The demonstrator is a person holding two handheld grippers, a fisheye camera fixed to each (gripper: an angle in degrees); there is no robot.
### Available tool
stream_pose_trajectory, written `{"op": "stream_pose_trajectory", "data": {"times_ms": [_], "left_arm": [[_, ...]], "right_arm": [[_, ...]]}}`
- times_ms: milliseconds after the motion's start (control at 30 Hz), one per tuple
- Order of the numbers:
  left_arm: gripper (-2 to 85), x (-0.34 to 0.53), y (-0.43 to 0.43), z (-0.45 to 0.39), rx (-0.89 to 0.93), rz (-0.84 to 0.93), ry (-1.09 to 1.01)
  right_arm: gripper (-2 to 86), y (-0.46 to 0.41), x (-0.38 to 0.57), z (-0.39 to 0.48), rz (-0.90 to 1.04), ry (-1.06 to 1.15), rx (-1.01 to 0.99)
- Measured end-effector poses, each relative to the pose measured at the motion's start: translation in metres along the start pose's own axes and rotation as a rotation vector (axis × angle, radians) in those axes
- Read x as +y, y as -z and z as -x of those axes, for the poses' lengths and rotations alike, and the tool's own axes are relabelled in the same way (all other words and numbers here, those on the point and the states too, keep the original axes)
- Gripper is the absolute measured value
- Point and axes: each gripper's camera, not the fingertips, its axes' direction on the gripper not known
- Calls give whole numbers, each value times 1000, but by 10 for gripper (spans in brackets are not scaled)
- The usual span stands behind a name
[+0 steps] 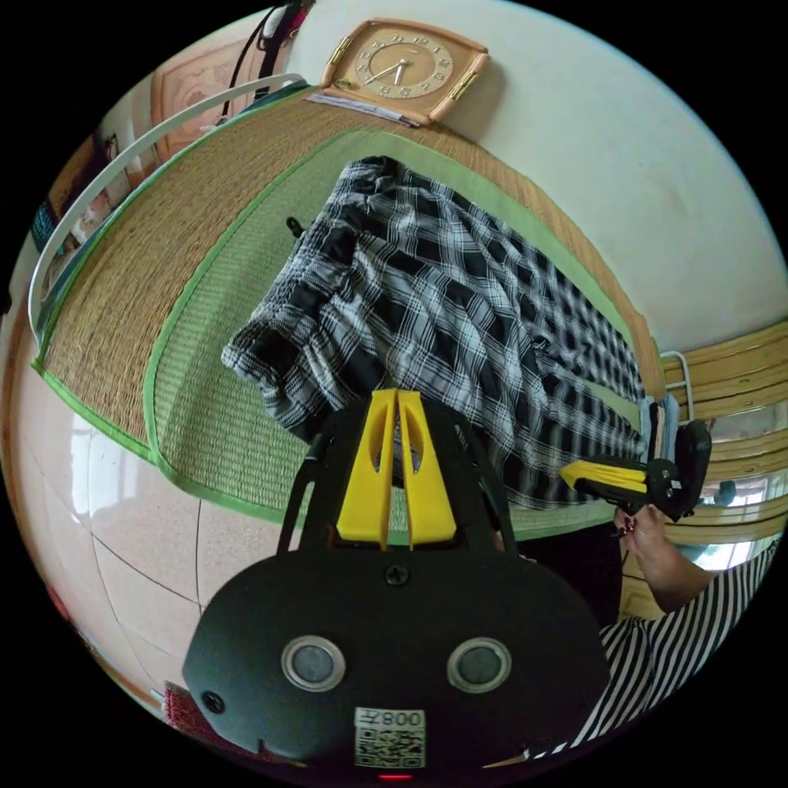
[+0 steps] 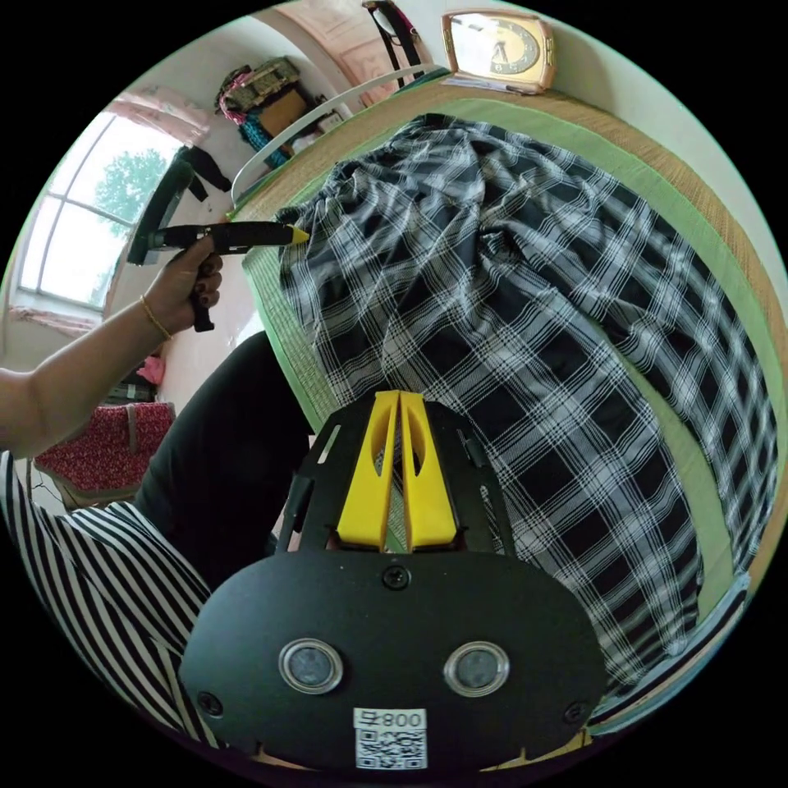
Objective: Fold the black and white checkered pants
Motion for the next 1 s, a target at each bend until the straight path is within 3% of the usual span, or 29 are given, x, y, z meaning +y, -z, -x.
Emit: {"op": "stream_pose_trajectory", "data": {"times_ms": [200, 400, 567, 733, 1000], "left_arm": [[1, -14, 24, 58, -67, 41, 0], [1, -28, 68, 98, -9, -4, 16], [2, -51, 86, 123, 25, 39, -22], [9, -104, 143, 129, 175, -161, -185], [39, -229, 171, 113, 166, -145, -379]], "right_arm": [[2, 17, -77, -4, -43, 2, 6], [1, 28, -162, -8, -74, 29, 32], [2, 8, -219, -13, 43, 15, 71], [3, 27, -246, -4, 20, 48, 72], [22, 92, -318, -14, -133, 46, 70]]}}
